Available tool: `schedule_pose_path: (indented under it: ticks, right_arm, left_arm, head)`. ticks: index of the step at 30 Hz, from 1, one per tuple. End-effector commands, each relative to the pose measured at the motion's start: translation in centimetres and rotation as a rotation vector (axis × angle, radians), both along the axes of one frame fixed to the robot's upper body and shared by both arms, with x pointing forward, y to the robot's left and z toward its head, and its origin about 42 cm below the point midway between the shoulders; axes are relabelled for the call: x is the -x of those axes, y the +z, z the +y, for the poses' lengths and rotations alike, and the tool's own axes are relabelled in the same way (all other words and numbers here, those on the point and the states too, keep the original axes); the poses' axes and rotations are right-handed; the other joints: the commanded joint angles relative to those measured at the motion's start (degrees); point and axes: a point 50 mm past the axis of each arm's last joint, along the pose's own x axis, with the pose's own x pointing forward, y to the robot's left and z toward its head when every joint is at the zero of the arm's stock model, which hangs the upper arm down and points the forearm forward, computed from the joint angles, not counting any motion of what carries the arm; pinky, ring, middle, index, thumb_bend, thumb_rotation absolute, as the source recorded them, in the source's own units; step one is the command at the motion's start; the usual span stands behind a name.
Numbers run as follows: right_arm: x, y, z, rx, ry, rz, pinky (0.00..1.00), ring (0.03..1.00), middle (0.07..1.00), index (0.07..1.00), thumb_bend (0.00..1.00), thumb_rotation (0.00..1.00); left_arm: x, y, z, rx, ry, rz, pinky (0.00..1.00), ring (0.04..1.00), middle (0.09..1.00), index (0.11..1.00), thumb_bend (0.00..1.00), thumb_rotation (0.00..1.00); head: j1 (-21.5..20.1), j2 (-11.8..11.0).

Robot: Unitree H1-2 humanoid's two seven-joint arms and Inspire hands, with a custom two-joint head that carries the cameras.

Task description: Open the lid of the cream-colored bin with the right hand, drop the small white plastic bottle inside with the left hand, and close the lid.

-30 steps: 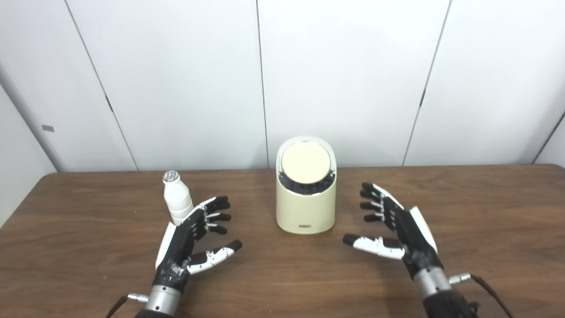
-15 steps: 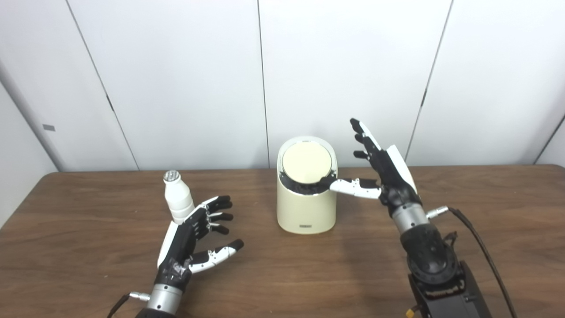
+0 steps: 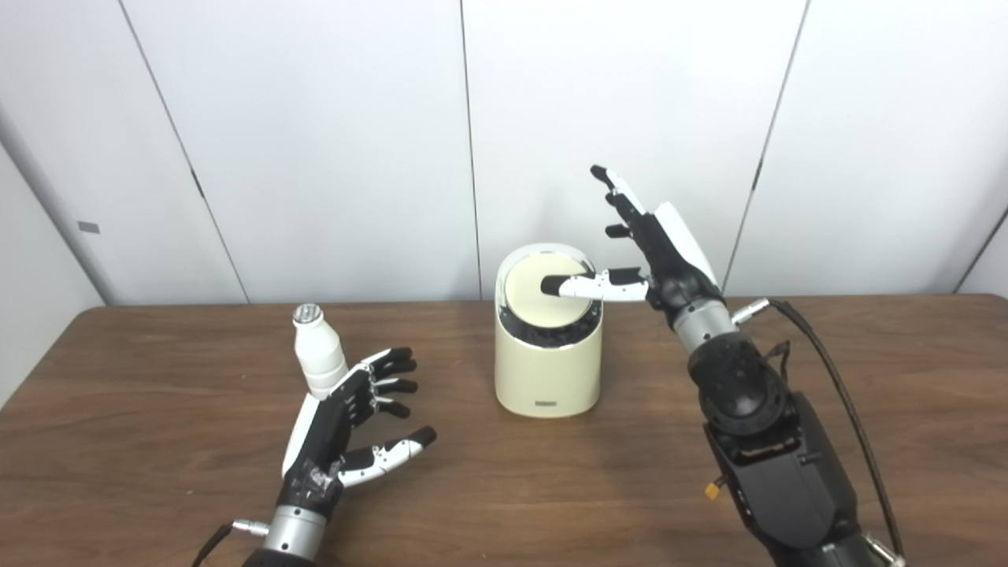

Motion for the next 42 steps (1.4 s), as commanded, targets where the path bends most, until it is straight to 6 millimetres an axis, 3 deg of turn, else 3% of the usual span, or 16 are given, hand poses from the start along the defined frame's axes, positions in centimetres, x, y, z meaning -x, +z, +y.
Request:
schedule_pose_path:
  ticks: [1, 18, 30, 42]
  right_arm:
    - [-0.5, 3.1, 0.7, 0.012, 0.005, -0.090, 0.82, 0.952, 0.980, 0.955, 0.85, 0.35]
    - [-1.7, 3.3, 1.0, 0.070, -0.029, -0.087, 0.81, 0.917, 0.944, 0.931, 0.86, 0.29]
    - [-2.4, 2.3, 0.4, 0.117, -0.039, -0.075, 0.84, 0.919, 0.933, 0.918, 0.89, 0.25]
    - [-2.6, 0.9, 0.3, 0.239, -0.027, -0.065, 0.75, 0.866, 0.903, 0.911, 0.95, 0.26]
  left_arm:
    - [0.1, -0.7, -0.5, 0.022, -0.010, 0.001, 0.58, 0.713, 0.789, 0.810, 0.65, 0.00]
    - [0.3, -0.4, -0.9, 0.026, -0.020, -0.003, 0.57, 0.707, 0.791, 0.808, 0.65, 0.00]
    - [0.6, -0.2, -1.1, 0.027, -0.022, -0.003, 0.58, 0.716, 0.795, 0.809, 0.64, 0.00]
    - [0.8, 0.1, -1.3, 0.025, -0.023, -0.003, 0.58, 0.714, 0.794, 0.808, 0.64, 0.00]
  head:
    - [0.0, 0.1]
    - [0.1, 0.5]
    - [0.7, 1.5]
    - [0.9, 2.2]
